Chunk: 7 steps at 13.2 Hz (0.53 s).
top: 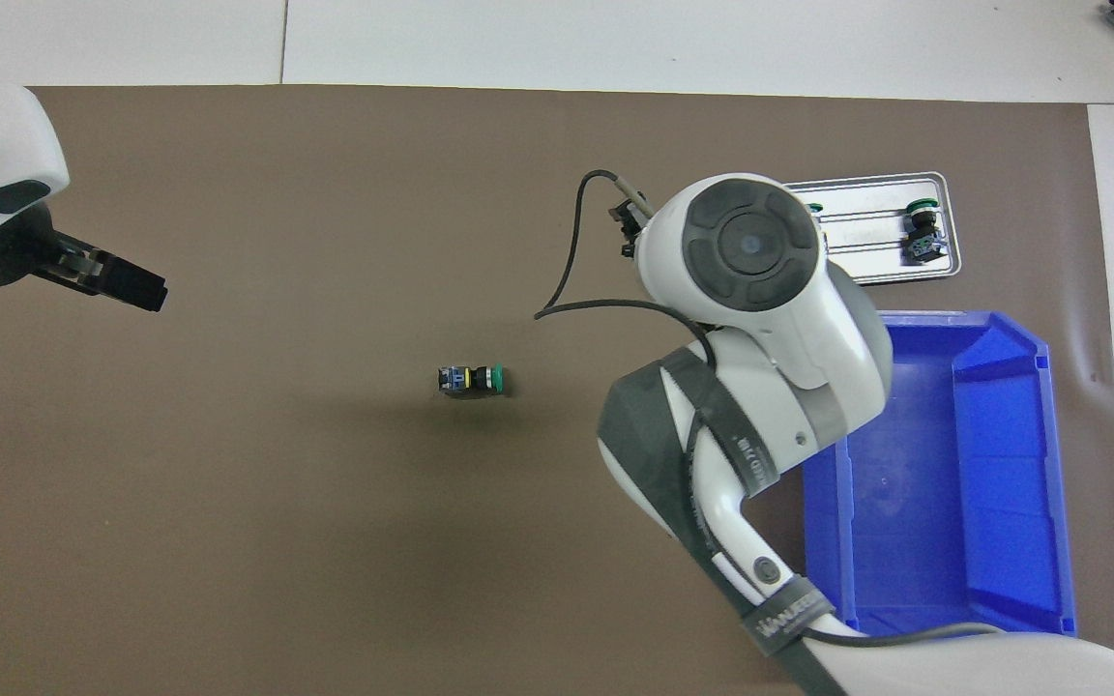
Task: Place and press button with both arms
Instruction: 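Withdraw the right gripper while the left gripper reaches toward the button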
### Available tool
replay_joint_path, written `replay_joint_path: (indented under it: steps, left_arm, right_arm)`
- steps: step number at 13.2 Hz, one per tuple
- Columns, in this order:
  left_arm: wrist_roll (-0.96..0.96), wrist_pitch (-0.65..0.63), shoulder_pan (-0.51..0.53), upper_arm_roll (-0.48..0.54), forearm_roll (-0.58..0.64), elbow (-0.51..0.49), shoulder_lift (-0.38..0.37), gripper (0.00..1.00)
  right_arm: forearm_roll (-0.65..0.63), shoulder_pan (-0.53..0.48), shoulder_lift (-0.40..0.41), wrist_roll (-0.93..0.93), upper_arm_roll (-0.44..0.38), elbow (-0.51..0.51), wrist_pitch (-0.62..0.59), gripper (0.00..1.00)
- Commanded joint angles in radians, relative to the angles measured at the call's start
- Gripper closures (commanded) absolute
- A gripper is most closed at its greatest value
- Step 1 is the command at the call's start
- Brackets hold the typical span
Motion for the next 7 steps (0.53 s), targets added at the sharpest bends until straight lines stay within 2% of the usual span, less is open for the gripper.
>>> replay_joint_path:
  steps: [1,4,7]
  left_arm:
    - [0.080,0.140,-0.093,0.008,-0.023,-0.171,-0.092,0.00]
    - [0.218,0.246,-0.178,0.008,-0.139,-0.282,-0.131,0.00]
    - [0.371,0.318,-0.279,0.008,-0.155,-0.365,-0.142,0.00]
  right_arm:
    - [0.002,-0.149,-0.074,-0.328,0.016,-0.046,-0.044,0.00]
    - [0.065,-0.333,-0.120,-0.723,0.016,-0.047,-0.100,0.00]
    - [0.078,-0.452,-0.183,-1.000,0.016,-0.041,-0.178,0.00]
